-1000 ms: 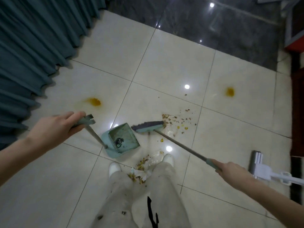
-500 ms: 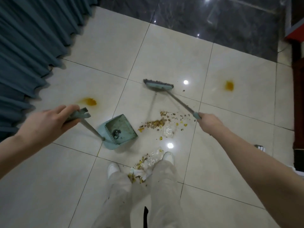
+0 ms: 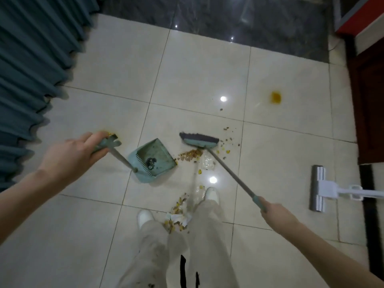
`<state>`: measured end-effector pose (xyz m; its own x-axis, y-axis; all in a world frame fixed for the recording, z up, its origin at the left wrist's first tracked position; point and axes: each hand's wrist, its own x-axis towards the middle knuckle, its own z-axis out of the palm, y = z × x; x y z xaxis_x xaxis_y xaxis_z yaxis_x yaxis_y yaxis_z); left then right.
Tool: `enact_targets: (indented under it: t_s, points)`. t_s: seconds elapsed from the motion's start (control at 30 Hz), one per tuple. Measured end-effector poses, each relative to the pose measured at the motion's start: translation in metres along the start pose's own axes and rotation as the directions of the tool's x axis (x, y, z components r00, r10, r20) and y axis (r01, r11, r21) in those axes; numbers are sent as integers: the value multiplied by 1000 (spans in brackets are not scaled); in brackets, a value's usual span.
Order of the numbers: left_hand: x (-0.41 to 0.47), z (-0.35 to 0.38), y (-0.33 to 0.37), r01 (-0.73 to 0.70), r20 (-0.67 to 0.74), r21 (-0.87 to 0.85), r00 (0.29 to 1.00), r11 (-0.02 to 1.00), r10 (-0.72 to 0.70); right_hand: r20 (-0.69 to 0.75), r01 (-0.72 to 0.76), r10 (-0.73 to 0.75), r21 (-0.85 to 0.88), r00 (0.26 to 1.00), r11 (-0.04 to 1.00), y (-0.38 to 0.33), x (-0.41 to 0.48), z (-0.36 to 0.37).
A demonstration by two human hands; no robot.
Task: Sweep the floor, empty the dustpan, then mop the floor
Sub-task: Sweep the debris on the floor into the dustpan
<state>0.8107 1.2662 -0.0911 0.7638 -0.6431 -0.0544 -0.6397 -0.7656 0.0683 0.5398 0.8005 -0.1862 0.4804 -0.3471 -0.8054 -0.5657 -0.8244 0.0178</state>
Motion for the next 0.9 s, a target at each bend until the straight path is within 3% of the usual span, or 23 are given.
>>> enact_targets:
  t_s: [0.2, 0.47, 0.67, 0.9]
  points:
    - [16, 0, 5, -20, -10, -23, 1000, 1000, 19, 61, -46, 49, -49, 997, 998, 40, -82, 36]
    - [39, -2, 6, -88, -4, 5, 996, 996, 88, -158, -11, 55, 269, 986, 963, 36, -88, 15]
    - [58, -6, 19, -37, 6, -41, 999, 998, 38, -258, 19, 62, 302, 964, 953, 12, -7, -74]
    - [78, 15, 26, 51, 12, -111, 999, 993, -50, -330, 47, 19, 191, 944, 981, -9, 173, -213]
